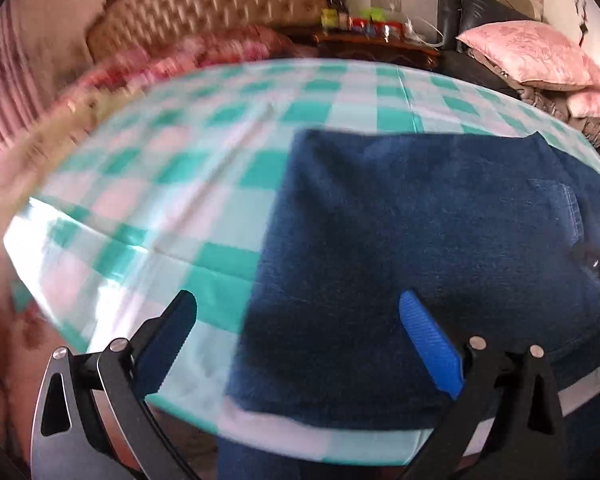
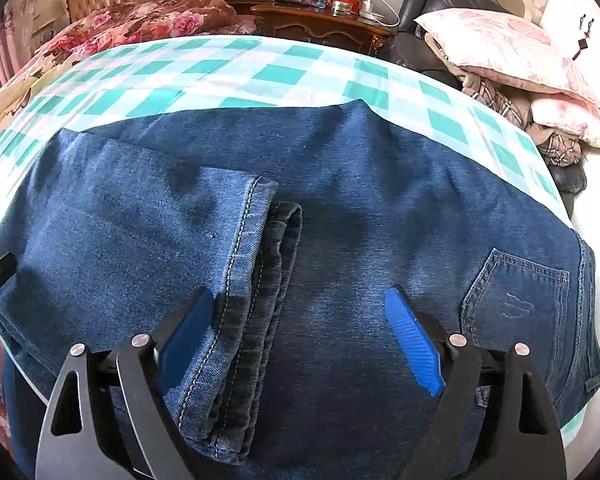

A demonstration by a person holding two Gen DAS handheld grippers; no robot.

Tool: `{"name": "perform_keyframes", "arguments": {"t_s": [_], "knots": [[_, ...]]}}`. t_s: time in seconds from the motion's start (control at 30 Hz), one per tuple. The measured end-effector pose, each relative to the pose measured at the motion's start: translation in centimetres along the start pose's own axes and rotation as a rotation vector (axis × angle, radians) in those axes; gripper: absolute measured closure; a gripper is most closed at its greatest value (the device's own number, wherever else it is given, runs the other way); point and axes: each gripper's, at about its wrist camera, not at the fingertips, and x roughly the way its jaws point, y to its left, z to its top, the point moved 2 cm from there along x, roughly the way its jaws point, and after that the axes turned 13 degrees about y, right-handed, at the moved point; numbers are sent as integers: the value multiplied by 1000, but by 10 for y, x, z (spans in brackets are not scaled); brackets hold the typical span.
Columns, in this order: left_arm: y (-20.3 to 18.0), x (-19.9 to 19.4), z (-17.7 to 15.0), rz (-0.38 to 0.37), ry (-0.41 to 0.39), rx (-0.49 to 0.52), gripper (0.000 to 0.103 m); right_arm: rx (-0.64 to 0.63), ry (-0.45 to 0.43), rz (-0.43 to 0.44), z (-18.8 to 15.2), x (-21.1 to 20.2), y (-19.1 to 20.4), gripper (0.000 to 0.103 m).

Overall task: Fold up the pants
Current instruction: 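Smooth the folded jeans flat with both open grippers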

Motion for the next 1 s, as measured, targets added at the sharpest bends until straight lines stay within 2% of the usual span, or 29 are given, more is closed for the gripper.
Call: {"name": "perform_keyframes", "arguments": {"t_s": [0.03, 0.1, 0.17, 0.27, 0.3, 0.37, 0.4, 0.43, 0.53, 0.6, 0.77, 0.8, 0.83, 0.87, 1.0], "knots": [[-5, -13, -4, 13, -60, 39, 2, 10, -35, -10, 1, -7, -1, 18], [-12, -24, -9, 49, -101, 75, 2, 23, -116, -20, 1, -23, 4, 17], [-16, -29, -12, 19, -121, 101, 2, 9, -153, 1, 3, -33, 16, 17], [-20, -33, -16, -61, -110, 103, 8, -27, -133, 36, 4, -37, 37, 17], [-21, -32, -17, -76, -99, 101, 16, -37, -133, 44, 5, -37, 44, 17], [-25, -22, -20, -86, -47, 103, 23, -44, -125, 64, 7, -36, 53, 17], [-28, -15, -21, -95, -23, 111, 30, -35, -106, 83, 10, -33, 57, 17], [-31, -8, -24, -92, 6, 121, 31, -33, -97, 85, 11, -32, 60, 17], [-33, -6, -27, -82, 0, 130, 32, -43, -100, 78, 13, -28, 66, 17], [-32, -5, -27, -94, 5, 124, 31, -39, -80, 121, 13, -24, 67, 17], [-30, -3, -27, -103, 6, 119, 31, -45, -33, 111, 8, -6, 68, 18], [-28, -5, -26, -113, 6, 110, 31, -51, 0, 107, 7, 3, 69, 18], [-25, -8, -25, -129, -1, 92, 32, -49, -4, 114, 5, 5, 68, 17], [-18, -14, -24, -158, -21, 52, 31, -48, -9, 115, 4, 5, 68, 17], [15, -25, -17, -195, -65, -103, 31, -44, -13, 111, 1, 7, 68, 17]]}}
